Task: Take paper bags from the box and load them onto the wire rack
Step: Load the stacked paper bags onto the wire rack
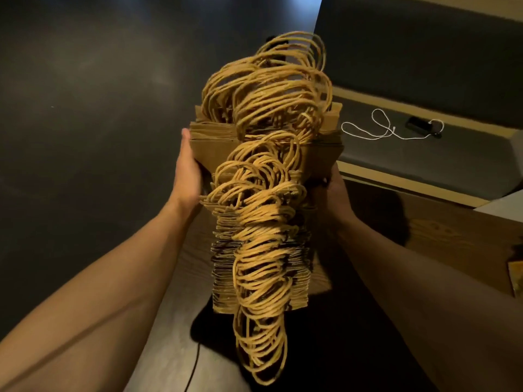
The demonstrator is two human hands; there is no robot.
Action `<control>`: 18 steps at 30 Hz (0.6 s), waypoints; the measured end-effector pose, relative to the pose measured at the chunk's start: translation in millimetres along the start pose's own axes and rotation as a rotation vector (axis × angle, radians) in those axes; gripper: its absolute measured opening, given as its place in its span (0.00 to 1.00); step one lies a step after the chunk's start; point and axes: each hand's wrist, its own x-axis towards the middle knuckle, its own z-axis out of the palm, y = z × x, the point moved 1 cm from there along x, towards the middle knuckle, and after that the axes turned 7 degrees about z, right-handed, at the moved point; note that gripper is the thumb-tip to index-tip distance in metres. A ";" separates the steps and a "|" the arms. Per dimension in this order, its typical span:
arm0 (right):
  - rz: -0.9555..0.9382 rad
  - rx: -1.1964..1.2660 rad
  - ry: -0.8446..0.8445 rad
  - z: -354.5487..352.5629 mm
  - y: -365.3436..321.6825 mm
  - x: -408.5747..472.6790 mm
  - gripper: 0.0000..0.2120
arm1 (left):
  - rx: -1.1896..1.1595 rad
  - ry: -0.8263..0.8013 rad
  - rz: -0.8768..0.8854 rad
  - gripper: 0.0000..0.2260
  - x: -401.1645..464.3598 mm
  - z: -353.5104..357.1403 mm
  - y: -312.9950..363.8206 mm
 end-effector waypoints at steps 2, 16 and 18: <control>-0.057 -0.126 0.013 -3.1 4.2 -1.0 0.26 | -0.005 0.055 0.003 0.34 -1.1 -3.4 -1.9; -0.076 -0.092 0.059 -3.5 -8.0 -10.4 0.16 | -0.027 -0.058 0.088 0.35 9.0 0.5 -3.3; -0.086 -0.001 0.053 -4.5 -19.9 -10.1 0.09 | -0.057 -0.065 0.044 0.33 12.5 1.0 -1.9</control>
